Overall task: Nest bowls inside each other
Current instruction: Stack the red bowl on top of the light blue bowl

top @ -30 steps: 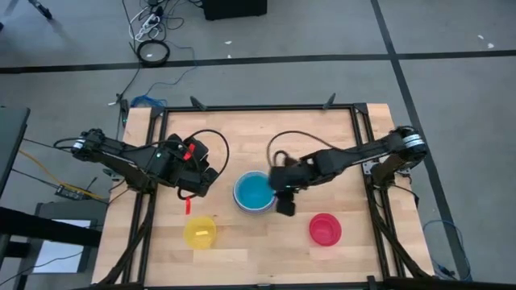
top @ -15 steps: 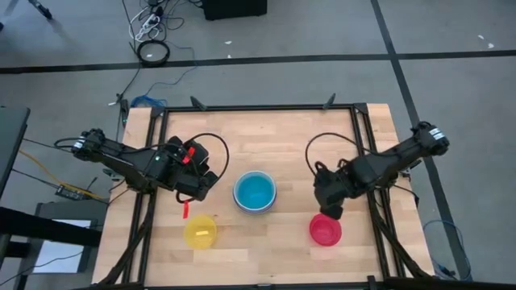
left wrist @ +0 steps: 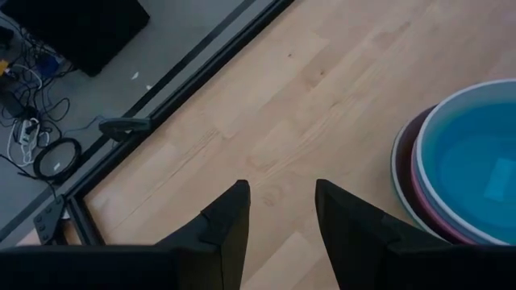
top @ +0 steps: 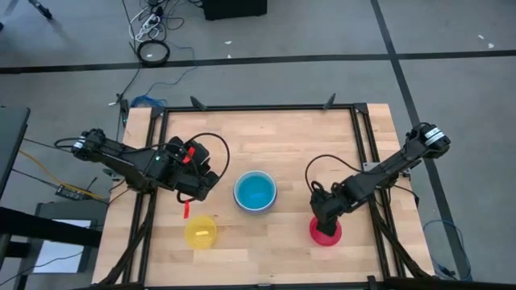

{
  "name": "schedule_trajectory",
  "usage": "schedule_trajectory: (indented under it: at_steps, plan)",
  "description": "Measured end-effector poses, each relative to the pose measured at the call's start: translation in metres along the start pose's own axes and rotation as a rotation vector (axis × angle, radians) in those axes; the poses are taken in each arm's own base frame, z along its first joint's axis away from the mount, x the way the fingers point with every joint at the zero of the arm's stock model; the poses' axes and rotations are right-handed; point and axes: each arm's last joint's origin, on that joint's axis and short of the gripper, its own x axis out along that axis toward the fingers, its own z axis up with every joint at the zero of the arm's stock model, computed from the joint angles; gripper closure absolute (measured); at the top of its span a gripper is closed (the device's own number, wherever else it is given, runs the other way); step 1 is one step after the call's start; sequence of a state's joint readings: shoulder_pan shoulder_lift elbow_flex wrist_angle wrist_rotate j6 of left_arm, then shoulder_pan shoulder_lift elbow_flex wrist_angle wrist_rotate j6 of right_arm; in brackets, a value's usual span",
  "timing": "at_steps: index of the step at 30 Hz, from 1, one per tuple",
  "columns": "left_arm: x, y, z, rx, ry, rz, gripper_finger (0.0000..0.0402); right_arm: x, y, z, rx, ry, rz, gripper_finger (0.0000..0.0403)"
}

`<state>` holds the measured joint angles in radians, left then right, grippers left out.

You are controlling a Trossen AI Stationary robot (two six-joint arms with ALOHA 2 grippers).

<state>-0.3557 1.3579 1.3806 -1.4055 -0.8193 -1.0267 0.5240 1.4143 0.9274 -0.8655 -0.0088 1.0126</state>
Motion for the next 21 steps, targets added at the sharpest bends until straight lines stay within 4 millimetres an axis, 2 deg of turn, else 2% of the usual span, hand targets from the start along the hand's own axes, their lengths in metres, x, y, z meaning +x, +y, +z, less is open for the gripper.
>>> schedule_trajectory:
  at_steps: [16, 21]
  plan:
    - [0.0, 0.0, 0.0, -0.005, -0.002, -0.003, 0.025, 0.052, -0.024, -0.015, 0.06, -0.046, 0.056, 0.0277]
    - [0.0, -0.001, 0.0, -0.005, -0.002, -0.004, 0.025, 0.058, -0.027, -0.017, 0.064, -0.056, 0.071, 0.0282]
